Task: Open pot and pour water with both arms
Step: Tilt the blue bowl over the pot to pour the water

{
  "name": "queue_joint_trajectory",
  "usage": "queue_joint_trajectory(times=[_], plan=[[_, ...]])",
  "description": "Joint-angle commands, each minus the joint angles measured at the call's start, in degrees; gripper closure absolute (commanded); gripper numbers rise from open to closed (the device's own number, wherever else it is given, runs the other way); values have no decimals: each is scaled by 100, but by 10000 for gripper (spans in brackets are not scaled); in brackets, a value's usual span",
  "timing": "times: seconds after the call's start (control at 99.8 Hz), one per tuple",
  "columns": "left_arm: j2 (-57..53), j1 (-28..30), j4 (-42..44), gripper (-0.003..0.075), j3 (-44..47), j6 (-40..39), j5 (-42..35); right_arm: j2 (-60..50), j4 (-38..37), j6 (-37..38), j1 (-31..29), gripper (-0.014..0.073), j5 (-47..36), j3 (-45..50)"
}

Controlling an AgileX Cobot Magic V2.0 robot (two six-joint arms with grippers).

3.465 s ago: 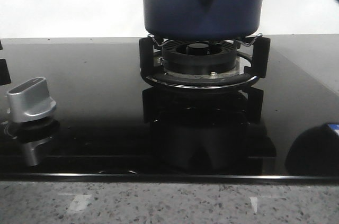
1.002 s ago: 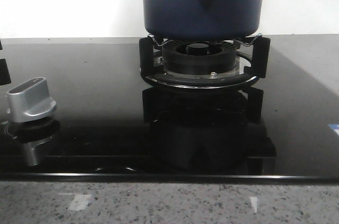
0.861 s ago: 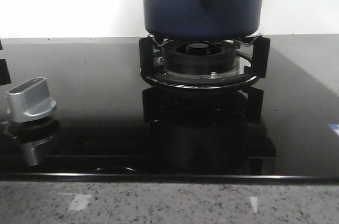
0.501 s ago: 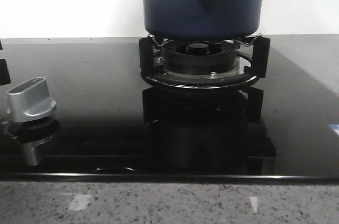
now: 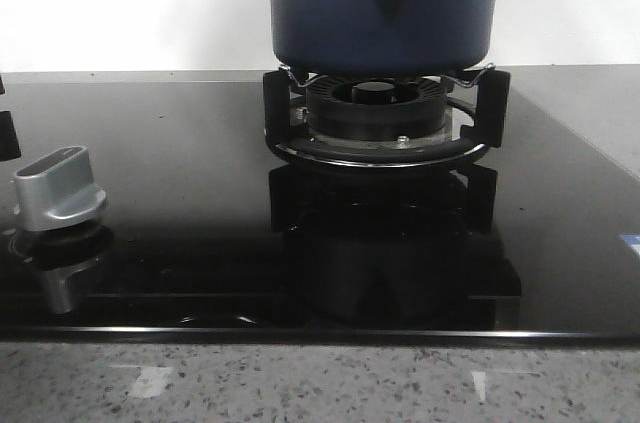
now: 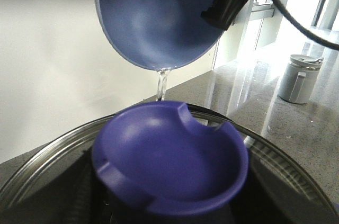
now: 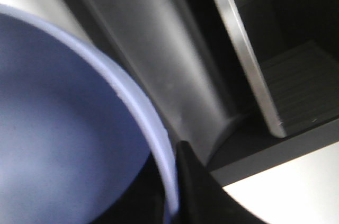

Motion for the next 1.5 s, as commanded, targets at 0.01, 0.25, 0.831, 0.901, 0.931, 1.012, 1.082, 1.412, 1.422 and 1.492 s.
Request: queue_joint_trajectory(times=[0.01,0.25,0.831,0.901,0.931,1.012,1.082,1.412,1.422,1.492], plan=[[-180,-38,-797,468,-180,12,221,-288,-698,21,27,660,-18,-155],[-180,-38,-797,468,-180,12,221,-298,-712,21,39,660,97,-155],[-180,-38,-797,468,-180,12,232,-440,2342,578,-560,660,1294,-396],[-180,-38,-797,468,-180,12,232,-583,3435,578,-1035,660,1294,-617],[-180,-38,-797,468,-180,12,232,-649,3977,578,-1257,660,1294,-692],[-180,-38,-797,468,-180,12,232,-892,5071,578,-2015,660,1294,-780],[-180,-38,-797,468,-180,12,232,-1078,5913,487,-2715,661,1377,-780],[-180,-38,-797,468,-180,12,232,-2073,8427,-10,-5264,660,956,1038],[-180,-38,-797,468,-180,12,232,-2101,8444,-10,-5287,660,894,1104],[-169,-38,-797,468,-180,12,232,-2343,8532,-10,-5477,660,649,1765]])
